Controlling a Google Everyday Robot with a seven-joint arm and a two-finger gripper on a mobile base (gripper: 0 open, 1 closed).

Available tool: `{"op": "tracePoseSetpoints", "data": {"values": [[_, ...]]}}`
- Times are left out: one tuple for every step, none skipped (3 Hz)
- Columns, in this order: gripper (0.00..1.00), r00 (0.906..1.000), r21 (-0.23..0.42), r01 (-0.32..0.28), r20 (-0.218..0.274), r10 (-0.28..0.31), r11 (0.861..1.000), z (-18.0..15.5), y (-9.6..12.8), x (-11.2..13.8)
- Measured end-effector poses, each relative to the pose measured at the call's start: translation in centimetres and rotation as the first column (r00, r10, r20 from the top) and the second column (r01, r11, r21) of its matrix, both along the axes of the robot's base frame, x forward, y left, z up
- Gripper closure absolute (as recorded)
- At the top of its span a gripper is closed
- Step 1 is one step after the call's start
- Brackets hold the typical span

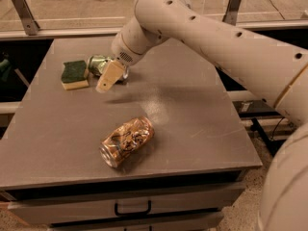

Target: Move green can near sponge

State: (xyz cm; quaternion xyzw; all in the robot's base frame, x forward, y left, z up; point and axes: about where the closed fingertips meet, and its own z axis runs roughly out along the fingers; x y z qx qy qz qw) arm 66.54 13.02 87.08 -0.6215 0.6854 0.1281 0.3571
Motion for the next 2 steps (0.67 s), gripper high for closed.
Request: {"op": "tracePoseSetpoints", "data": {"values": [[0.0,0.9992,0.043,0.037,0.012,-0.038,0.998,1.8,-2.7,0.9],[0.0,0.9925,0.096,0.106,0.05,-0.111,0.99,4.9,-8.6,2.3]]}}
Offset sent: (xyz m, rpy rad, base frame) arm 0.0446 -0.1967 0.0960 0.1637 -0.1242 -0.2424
